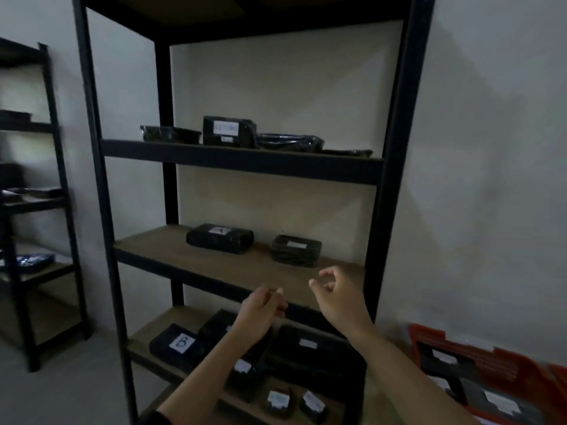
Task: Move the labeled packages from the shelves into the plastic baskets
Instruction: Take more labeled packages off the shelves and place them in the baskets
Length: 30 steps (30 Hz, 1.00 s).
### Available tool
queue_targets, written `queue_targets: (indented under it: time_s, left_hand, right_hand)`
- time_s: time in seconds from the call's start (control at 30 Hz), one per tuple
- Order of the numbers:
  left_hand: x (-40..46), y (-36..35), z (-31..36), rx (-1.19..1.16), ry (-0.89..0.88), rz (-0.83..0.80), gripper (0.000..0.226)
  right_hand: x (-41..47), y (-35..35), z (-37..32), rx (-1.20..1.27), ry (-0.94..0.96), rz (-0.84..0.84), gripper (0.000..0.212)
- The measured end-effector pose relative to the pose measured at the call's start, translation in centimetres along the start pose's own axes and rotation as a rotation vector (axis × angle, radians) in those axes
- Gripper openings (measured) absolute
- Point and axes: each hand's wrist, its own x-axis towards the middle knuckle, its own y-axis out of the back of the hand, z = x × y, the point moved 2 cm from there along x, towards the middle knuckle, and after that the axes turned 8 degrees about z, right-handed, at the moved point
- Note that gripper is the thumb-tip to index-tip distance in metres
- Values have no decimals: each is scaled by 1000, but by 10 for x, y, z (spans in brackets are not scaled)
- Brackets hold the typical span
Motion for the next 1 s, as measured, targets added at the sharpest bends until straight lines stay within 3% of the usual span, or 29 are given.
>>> queue_targets:
  time_s: [0.23,0.4,0.5,0.67,0.73,0.9,1.0]
  left_hand:
    - [95,66,86,53,-270,-45,14]
    - [155,99,168,35,-473,-72,17]
    - [182,108,208,-24,-558,-43,16]
    - [216,113,235,84,-652,21,21]
    - [226,114,237,159,-685,55,23]
    - [239,113,235,257,-718,154,22]
    - [244,110,237,296,-721,181,21]
  right_hand:
    - [74,-30,-106,75,191,208,23]
    - [137,-30,-182,-41,423,530,15]
    - [177,-17,-208,-135,423,687,21]
    - [234,1,-205,-363,111,588,57]
    - [247,4,-204,-402,11,516,63]
    - [266,6,-201,-394,-165,338,64]
    - [281,4,-192,-260,-151,347,38]
